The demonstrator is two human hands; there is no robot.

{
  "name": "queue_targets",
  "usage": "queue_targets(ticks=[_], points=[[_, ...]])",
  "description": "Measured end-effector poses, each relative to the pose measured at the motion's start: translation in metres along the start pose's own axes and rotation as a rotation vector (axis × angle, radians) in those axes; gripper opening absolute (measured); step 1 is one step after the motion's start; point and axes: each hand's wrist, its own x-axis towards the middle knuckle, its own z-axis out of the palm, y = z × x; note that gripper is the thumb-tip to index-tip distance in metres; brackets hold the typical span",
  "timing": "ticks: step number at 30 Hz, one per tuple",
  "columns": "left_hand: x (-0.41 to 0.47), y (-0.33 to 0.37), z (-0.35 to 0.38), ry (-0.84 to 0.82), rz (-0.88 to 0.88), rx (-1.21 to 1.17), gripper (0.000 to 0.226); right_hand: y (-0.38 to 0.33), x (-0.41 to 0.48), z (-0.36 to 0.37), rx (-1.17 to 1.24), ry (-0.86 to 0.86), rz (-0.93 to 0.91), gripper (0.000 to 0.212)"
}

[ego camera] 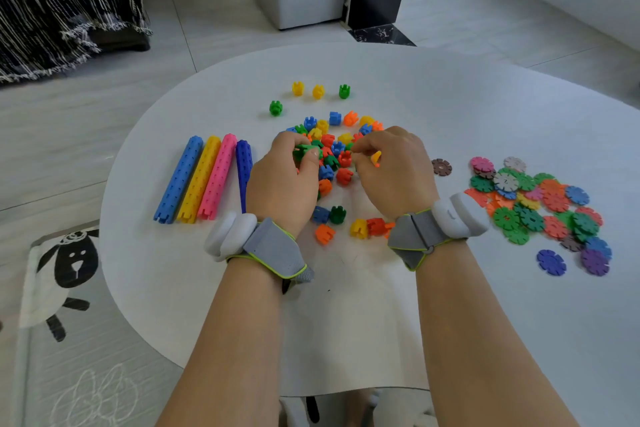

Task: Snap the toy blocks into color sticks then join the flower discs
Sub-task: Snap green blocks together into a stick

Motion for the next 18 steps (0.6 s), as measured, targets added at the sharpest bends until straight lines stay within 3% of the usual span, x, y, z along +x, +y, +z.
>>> queue_targets(ticks=[7,13,18], points=[[0.004,-0.004,-0.003,-0.002,-0.069,-0.084,0.016,-0.016,0.006,0.017,-0.219,-0.076,0.065,0.028],[0.004,-0.008,-0.008,-0.015,-0.069,-0.11,0.018,-0.006,0.013,0.005,-0.119,0.001,0.182,0.029],[0.002,-0.007,-0.009,-0.032,-0.051,-0.11,0.016,-0.002,0.015,0.007,-0.178,-0.069,0.173,0.037]])
